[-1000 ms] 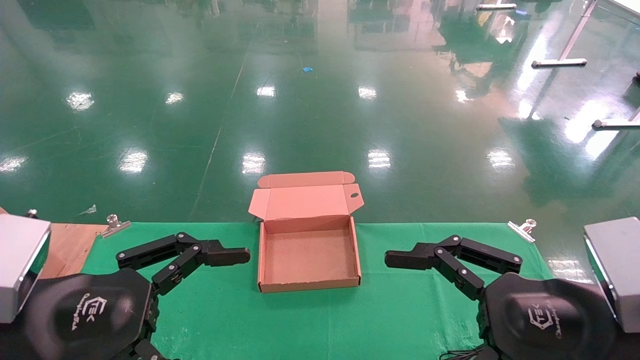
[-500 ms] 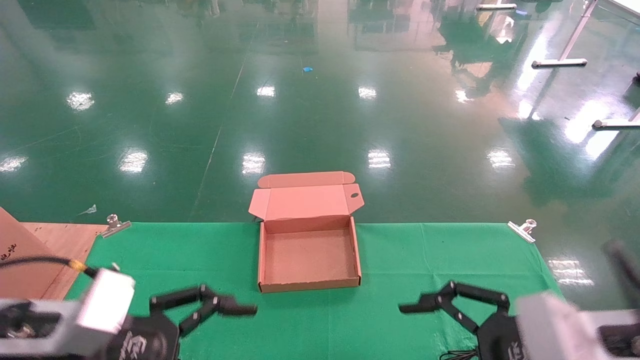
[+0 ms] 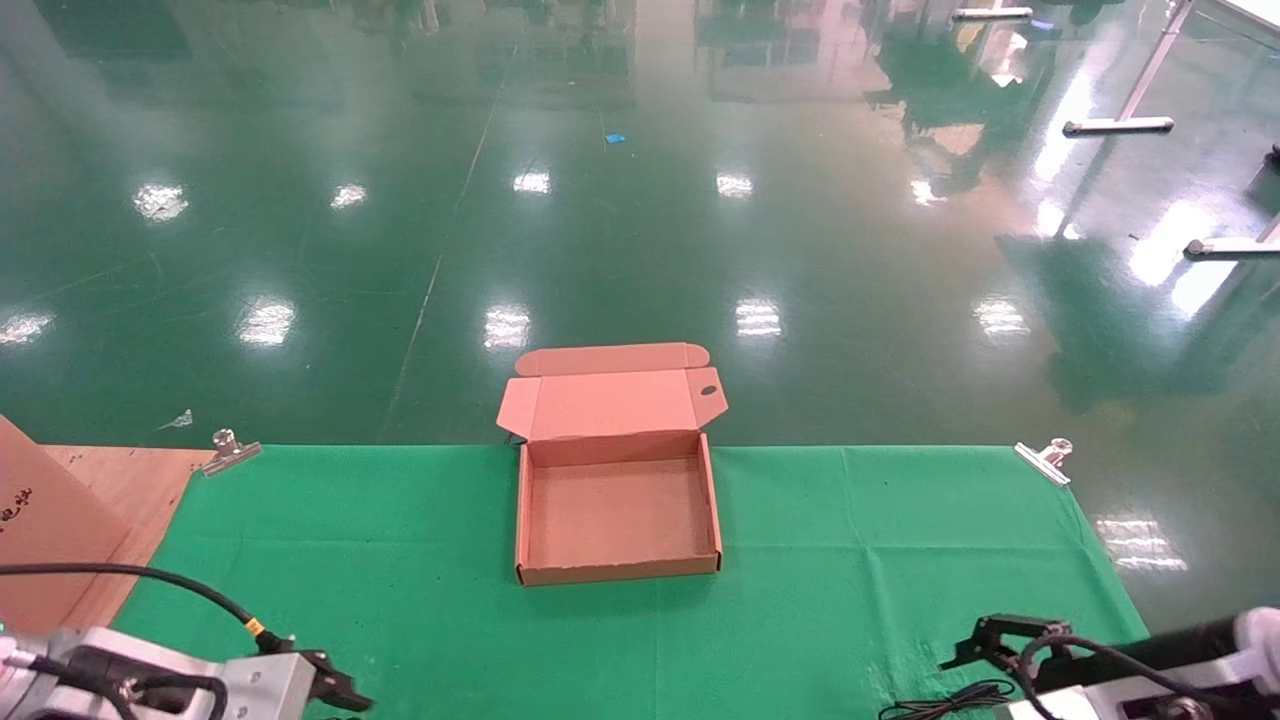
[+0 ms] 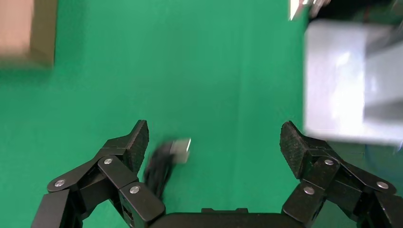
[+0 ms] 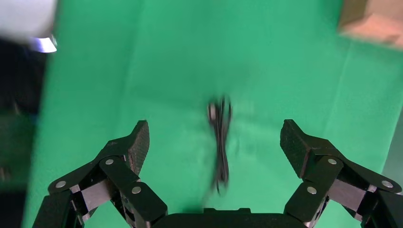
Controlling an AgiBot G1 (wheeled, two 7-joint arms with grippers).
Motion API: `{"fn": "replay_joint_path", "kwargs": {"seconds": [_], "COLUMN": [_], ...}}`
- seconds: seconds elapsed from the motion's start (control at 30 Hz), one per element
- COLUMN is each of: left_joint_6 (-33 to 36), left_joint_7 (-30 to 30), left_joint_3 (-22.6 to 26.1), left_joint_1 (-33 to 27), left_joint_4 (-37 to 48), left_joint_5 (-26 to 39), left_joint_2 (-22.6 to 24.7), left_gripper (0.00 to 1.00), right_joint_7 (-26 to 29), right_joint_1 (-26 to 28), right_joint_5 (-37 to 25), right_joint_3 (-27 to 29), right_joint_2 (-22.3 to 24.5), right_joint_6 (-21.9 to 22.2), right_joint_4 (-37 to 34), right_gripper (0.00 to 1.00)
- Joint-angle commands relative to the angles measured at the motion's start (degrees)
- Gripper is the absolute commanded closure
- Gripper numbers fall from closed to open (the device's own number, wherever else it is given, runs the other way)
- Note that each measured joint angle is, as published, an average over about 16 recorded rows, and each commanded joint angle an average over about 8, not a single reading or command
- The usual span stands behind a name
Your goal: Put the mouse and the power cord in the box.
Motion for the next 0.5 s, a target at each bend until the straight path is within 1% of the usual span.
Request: {"fn": "replay_joint_path", "kwargs": {"seconds": [0.03, 0.13, 0.23, 0.5], "left_joint_6": [-0.15, -1.56, -3.58, -10.35], "left_joint_7": [2.04, 4.90, 7.56, 13.67], "left_joint_3": [2.83, 5.33, 6.91, 9.18], "left_joint_1": [-2.63, -4.81, -6.05, -7.83], "left_joint_4": [3.89, 9.85, 15.35, 27.43], "left_joint_5": [3.89, 8.35, 11.45, 16.39], "left_joint_2": [1.47, 4.48, 7.35, 13.11], "left_gripper": [0.00, 0.00, 0.00, 0.00], "right_joint_7": [-1.69, -4.45, -7.12, -13.26], "right_joint_1": [1.27, 1.68, 1.84, 2.06], "right_joint_5": [-4.76, -8.90, -11.15, -12.33], "right_joint_3": [-1.87, -3.75, -4.87, -5.90], "right_joint_2": [-1.29, -3.80, -6.11, -11.16], "right_joint_6": [0.56, 2.43, 4.46, 8.68], "right_joint_4": [-0.83, -4.16, -8.16, -18.48], "right_gripper": [0.00, 0.00, 0.00, 0.00]}}
